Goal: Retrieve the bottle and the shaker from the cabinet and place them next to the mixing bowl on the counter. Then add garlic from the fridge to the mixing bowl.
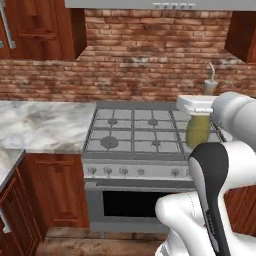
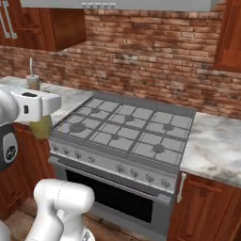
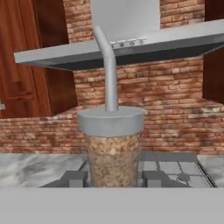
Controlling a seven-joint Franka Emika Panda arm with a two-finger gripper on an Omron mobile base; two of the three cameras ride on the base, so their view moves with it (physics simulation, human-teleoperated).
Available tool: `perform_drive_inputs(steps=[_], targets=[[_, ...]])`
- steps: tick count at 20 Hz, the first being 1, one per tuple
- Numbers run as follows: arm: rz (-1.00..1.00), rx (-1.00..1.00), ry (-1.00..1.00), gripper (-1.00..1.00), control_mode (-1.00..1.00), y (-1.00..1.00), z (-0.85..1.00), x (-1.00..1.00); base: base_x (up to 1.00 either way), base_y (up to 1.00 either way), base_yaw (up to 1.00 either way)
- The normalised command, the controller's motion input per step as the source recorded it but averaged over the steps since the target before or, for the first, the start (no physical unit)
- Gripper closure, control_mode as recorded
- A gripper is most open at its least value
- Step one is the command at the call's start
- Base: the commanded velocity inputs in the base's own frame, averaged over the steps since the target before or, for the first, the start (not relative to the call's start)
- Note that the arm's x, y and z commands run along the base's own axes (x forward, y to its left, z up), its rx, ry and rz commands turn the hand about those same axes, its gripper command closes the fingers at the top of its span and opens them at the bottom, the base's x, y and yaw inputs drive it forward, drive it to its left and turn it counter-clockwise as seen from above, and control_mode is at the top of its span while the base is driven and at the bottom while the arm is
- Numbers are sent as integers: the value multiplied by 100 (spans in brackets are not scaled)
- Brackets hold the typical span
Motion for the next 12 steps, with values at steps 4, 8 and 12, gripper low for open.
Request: perform_drive_inputs(steps=[4,8,12], targets=[[0,0,0,100,100,0,0,0,-22,80,89],[0,0,0,100,100,0,0,0,-11,34,98],[0,0,0,100,100,0,0,0,-3,1,100]])
